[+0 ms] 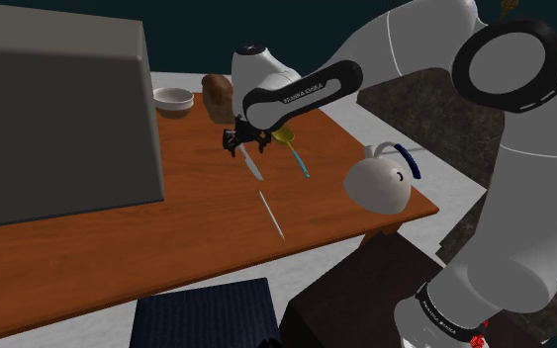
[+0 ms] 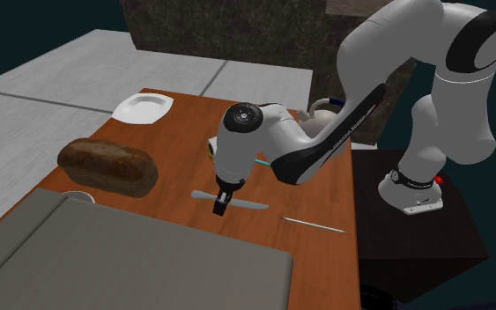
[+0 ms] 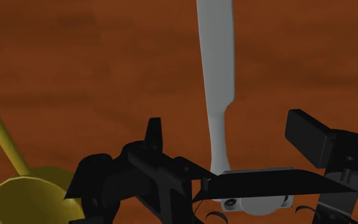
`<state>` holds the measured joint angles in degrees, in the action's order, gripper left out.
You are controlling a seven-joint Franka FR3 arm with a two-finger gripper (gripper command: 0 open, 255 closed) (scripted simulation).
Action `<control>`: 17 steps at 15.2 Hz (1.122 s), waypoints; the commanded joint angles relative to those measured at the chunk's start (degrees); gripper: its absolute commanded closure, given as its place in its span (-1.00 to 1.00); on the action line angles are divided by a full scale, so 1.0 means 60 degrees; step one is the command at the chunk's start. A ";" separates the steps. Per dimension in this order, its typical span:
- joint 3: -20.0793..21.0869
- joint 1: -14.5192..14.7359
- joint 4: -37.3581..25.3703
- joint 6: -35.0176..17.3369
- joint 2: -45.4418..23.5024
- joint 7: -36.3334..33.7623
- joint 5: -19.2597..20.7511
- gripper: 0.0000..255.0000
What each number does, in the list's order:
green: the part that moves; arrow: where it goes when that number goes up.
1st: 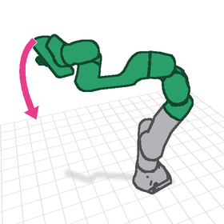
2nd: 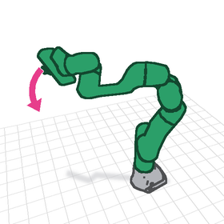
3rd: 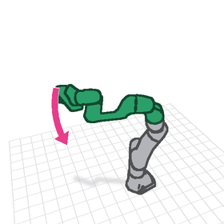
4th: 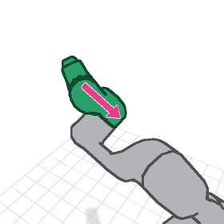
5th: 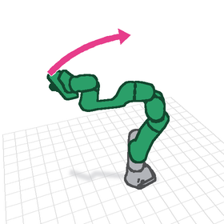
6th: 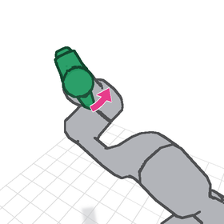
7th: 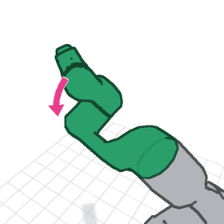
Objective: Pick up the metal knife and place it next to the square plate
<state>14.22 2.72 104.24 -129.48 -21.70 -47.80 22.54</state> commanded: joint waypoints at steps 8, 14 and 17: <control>-0.0060 0.0001 -0.0019 -0.0204 -0.0225 -0.0052 0.0102 -1.00; -0.0074 -0.0001 -0.0046 -0.0233 -0.0281 -0.0052 0.0122 1.00; -0.0091 -0.0011 -0.0089 -0.0270 -0.0357 -0.0036 0.0140 1.00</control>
<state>14.05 2.94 103.53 -131.13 -23.10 -48.13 23.28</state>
